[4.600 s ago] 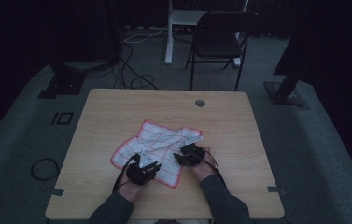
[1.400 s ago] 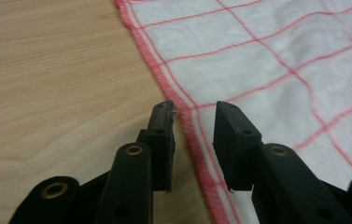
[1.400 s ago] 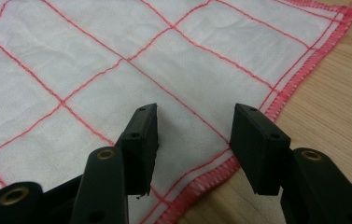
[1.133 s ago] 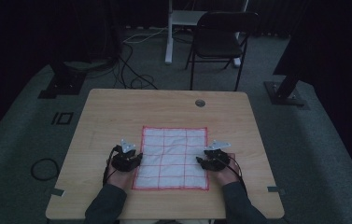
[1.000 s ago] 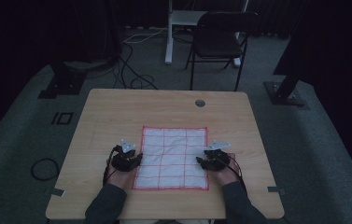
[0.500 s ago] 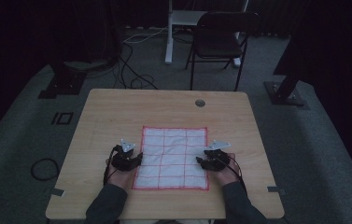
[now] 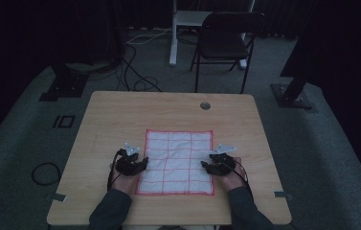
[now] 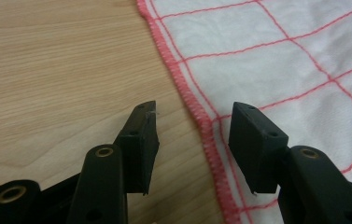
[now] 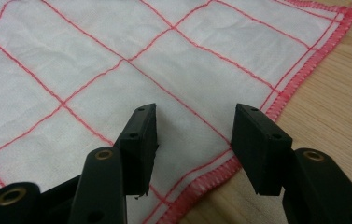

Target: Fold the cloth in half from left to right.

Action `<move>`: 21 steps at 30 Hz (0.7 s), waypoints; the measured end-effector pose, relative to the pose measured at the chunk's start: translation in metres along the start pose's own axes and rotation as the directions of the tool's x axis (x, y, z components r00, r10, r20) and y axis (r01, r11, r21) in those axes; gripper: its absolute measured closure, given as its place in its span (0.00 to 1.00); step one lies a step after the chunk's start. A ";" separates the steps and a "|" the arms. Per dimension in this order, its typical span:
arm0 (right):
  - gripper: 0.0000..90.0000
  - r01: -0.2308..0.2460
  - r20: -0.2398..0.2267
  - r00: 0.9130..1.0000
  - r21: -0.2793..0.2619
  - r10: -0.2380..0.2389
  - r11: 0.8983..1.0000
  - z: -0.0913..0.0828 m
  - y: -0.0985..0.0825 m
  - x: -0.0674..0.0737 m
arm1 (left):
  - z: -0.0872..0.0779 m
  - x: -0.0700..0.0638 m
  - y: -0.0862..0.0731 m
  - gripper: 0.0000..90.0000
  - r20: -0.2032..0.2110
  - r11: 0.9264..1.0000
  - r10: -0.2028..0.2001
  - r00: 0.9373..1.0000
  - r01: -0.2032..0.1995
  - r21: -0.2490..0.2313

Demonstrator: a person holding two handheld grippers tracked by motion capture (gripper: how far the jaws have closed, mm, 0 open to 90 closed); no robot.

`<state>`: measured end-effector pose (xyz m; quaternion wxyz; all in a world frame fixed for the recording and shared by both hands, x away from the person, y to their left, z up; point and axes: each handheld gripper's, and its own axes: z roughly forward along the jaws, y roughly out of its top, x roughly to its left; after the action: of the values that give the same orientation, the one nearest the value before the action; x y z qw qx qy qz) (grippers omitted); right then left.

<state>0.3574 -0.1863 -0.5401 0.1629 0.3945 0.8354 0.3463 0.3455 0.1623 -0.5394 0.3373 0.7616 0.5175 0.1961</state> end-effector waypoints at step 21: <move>0.55 -0.003 0.002 1.000 -0.001 0.003 1.000 0.000 0.000 0.001 | 0.004 -0.009 0.000 0.97 0.037 1.000 -0.012 0.999 0.013 -0.012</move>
<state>0.3568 -0.1858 -0.5402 0.1634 0.3963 0.8344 0.3464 0.3446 0.1528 -0.5411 0.3527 0.7597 0.5147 0.1830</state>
